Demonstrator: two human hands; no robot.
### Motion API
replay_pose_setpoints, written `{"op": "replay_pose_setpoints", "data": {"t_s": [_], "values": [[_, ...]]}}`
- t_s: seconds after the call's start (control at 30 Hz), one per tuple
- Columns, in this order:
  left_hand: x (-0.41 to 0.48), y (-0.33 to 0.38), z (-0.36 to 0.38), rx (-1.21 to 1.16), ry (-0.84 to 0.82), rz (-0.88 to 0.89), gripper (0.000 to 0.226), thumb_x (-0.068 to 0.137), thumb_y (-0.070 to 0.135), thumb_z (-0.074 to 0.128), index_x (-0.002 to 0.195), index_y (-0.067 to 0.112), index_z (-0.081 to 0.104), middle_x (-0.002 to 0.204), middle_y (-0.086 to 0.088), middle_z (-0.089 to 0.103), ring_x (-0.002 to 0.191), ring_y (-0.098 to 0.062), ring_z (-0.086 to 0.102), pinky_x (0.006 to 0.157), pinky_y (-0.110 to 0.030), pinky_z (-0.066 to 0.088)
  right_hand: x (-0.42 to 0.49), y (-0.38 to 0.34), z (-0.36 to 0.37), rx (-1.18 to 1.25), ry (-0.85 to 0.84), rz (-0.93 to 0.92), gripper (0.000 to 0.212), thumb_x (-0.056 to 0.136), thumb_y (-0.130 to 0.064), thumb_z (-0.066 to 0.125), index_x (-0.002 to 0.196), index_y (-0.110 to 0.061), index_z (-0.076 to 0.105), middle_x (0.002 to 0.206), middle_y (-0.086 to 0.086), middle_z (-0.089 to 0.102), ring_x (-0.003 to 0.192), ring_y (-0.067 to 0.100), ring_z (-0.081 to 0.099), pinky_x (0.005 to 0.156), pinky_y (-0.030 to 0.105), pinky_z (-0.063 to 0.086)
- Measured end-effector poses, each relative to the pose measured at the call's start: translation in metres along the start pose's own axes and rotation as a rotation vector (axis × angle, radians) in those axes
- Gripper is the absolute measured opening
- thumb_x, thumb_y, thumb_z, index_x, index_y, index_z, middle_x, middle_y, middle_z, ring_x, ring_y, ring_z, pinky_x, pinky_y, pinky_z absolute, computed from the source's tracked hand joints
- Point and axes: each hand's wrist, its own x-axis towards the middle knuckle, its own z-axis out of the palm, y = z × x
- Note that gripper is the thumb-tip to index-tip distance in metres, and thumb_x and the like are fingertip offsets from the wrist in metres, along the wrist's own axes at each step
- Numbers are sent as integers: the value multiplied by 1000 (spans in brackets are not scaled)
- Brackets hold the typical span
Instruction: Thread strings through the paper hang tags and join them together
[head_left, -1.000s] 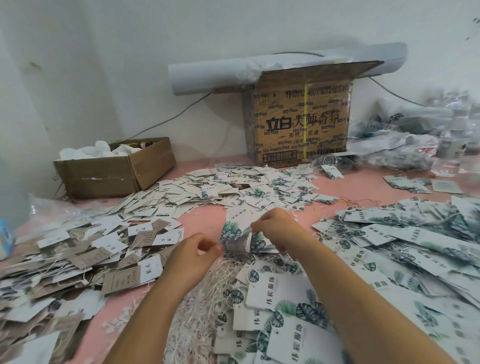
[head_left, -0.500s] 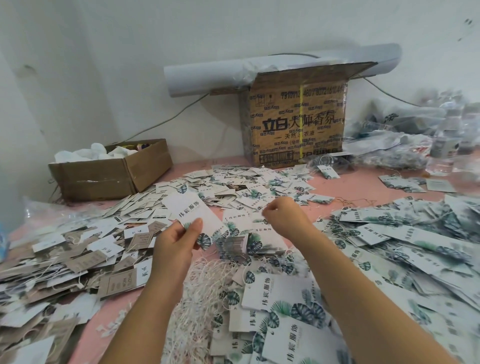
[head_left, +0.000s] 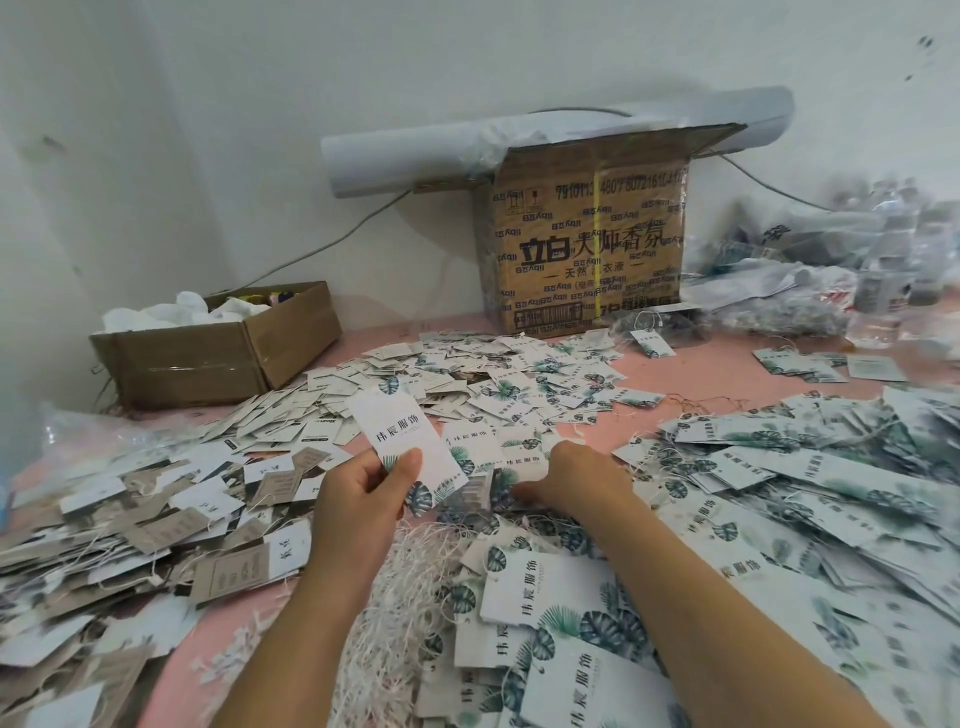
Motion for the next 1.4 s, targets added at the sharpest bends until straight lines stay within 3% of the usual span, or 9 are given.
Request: {"op": "replay_pose_setpoints", "data": {"t_s": [0.3, 0.47, 0.53, 0.67, 0.77, 0.93, 1.17, 1.3, 1.4], "values": [[3, -2, -1, -30, 2, -42, 37, 88, 30, 62, 80, -6, 61, 61, -7, 49, 53, -14, 37, 53, -27, 32, 6, -3, 5, 2, 66, -24, 38, 84, -42, 64, 79, -13, 40, 66, -3, 42, 72, 20, 49, 62, 30, 40], [3, -1, -1, -7, 3, -52, 33, 88, 31, 61, 67, 5, 60, 46, 6, 45, 46, -10, 35, 49, -25, 30, 7, -3, 8, -2, 65, -21, 51, 80, -57, 60, 65, -17, 33, 64, -2, 45, 57, 14, 44, 58, 28, 39], [3, -1, -1, 1, 2, -55, 33, 88, 31, 61, 66, 7, 60, 42, 9, 44, 42, -7, 35, 46, -23, 30, 5, -4, 10, -44, 84, -31, 53, 80, -59, 59, 65, -16, 32, 63, -2, 42, 63, 18, 47, 60, 29, 40], [4, 0, -2, -4, 13, -57, 42, 88, 33, 62, 77, -7, 56, 49, 3, 44, 52, -16, 36, 52, -28, 29, 3, -5, 10, -58, 128, -50, 50, 82, -54, 61, 66, -17, 31, 62, -4, 39, 68, 20, 47, 61, 30, 39], [4, 0, -2, 10, 10, -59, 38, 87, 33, 62, 71, -1, 56, 48, 3, 44, 52, -16, 36, 53, -28, 29, 2, -7, 9, -63, 139, -57, 44, 84, -48, 61, 69, -17, 33, 62, -4, 39, 68, 20, 47, 60, 30, 38], [3, 0, -3, 1, -7, -64, 35, 89, 31, 61, 78, -2, 61, 51, 2, 46, 51, -15, 35, 52, -27, 29, 1, -10, 10, -56, 178, -73, 36, 85, -41, 63, 80, -16, 38, 63, -5, 37, 72, 21, 49, 60, 31, 41], [3, -1, -3, 16, -67, -103, 30, 89, 30, 61, 76, 4, 62, 54, -2, 48, 54, -17, 37, 51, -27, 29, 4, -9, 0, 160, 179, -19, 7, 92, -12, 46, 87, -11, 41, 71, -1, 46, 71, 18, 51, 65, 32, 47], [2, -2, -1, 57, -123, -131, 25, 92, 28, 58, 79, 7, 63, 56, 1, 51, 47, -10, 44, 50, -26, 31, 2, -10, -13, 301, 235, -53, 16, 96, -20, 40, 101, -5, 43, 71, 0, 45, 64, 16, 45, 51, 29, 33], [2, -3, -1, 83, -145, -149, 26, 94, 28, 53, 81, 8, 63, 55, 3, 52, 40, -5, 47, 51, -26, 32, -3, -16, -23, 447, 285, -128, 15, 98, -23, 39, 97, -8, 44, 74, -1, 47, 67, 17, 46, 55, 30, 33]]}}
